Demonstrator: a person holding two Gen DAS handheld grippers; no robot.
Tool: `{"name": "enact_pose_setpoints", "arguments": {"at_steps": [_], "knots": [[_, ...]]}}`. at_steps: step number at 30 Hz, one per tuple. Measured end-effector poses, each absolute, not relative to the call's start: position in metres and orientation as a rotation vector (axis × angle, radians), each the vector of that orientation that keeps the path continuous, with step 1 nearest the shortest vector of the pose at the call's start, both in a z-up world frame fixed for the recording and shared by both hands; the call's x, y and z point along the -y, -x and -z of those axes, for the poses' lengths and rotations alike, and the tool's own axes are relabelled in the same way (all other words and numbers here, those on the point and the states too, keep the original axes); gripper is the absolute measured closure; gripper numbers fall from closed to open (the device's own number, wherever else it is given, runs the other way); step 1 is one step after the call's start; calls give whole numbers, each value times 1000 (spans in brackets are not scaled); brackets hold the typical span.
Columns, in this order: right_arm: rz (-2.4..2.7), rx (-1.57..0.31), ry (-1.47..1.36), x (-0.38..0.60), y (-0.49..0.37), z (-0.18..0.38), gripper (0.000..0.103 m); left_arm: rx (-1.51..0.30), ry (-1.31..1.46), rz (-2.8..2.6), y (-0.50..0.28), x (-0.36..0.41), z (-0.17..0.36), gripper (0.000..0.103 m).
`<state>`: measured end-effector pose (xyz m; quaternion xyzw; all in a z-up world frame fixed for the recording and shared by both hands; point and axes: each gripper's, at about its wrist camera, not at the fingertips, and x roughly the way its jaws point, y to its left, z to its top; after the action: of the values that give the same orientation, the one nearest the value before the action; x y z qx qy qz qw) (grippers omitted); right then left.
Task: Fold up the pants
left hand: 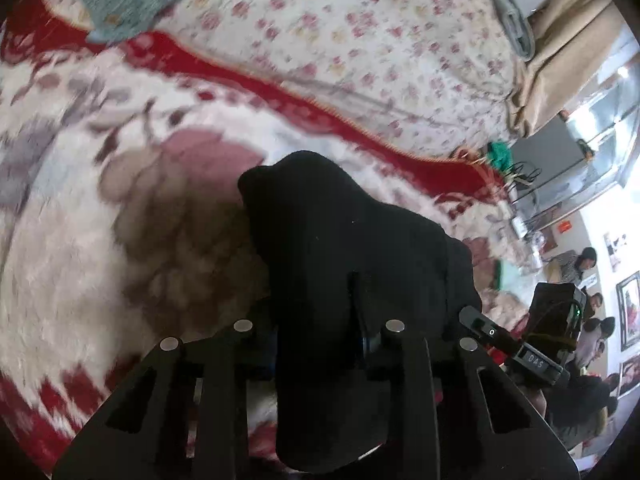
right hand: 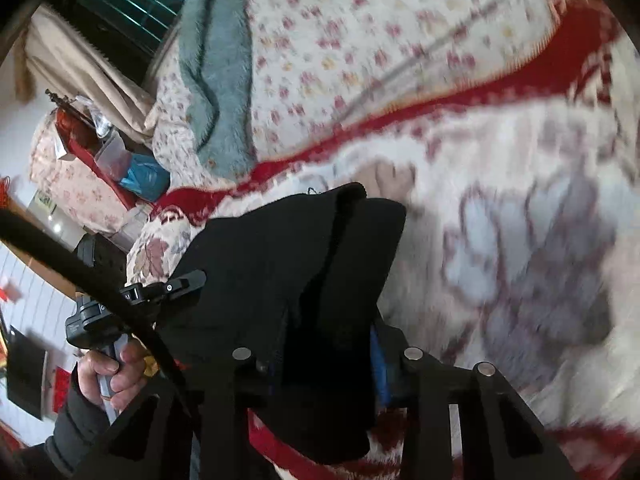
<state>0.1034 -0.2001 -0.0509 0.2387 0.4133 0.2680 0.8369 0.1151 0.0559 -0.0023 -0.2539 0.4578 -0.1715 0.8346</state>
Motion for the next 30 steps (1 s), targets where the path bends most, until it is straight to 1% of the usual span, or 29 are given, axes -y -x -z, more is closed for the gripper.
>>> {"name": "enact_pose_setpoints", "arguments": {"at_steps": [3,6,8,9,10,11,12,15,17,18,20,22,25,27,30], "knots": [[-546,-846,-493,215,-118,29,69,-943,543,398,-134,-44,-13,76],[-512,-857,-494,235,-138,20,69,-929,528,410,-155,-27,-21,76],[-489,-890,-501,245,-151,26,69,-969,499,397,-172,-15,-9,76],[-481,-935,-516,249,-160,38,69,-1019,483,372,-180,-9,6,75],[-470,-980,-526,252,-164,52,69,-1060,456,346,-186,-5,18,68],[-456,-1035,-526,251,-170,70,62,-1073,422,310,-187,-1,33,61],[-469,-1035,-564,254,-170,85,53,-1052,420,300,-184,-3,36,54],[-492,-920,-637,265,-158,93,52,-991,464,322,-177,-11,39,51],[-477,-902,-627,266,-151,88,51,-989,468,307,-173,-14,35,46],[-457,-879,-619,268,-143,81,51,-979,457,289,-169,-15,31,41],[-445,-780,-600,272,-121,64,51,-911,417,270,-152,-16,18,40],[-428,-704,-555,270,-94,50,51,-836,374,254,-131,-13,6,35],[-415,-644,-449,261,-53,43,51,-780,278,210,-99,-3,2,34],[-396,-681,-400,251,-41,44,51,-786,209,185,-86,7,2,34],[-389,-650,-347,241,-26,35,51,-738,122,182,-73,22,-3,34]]}}
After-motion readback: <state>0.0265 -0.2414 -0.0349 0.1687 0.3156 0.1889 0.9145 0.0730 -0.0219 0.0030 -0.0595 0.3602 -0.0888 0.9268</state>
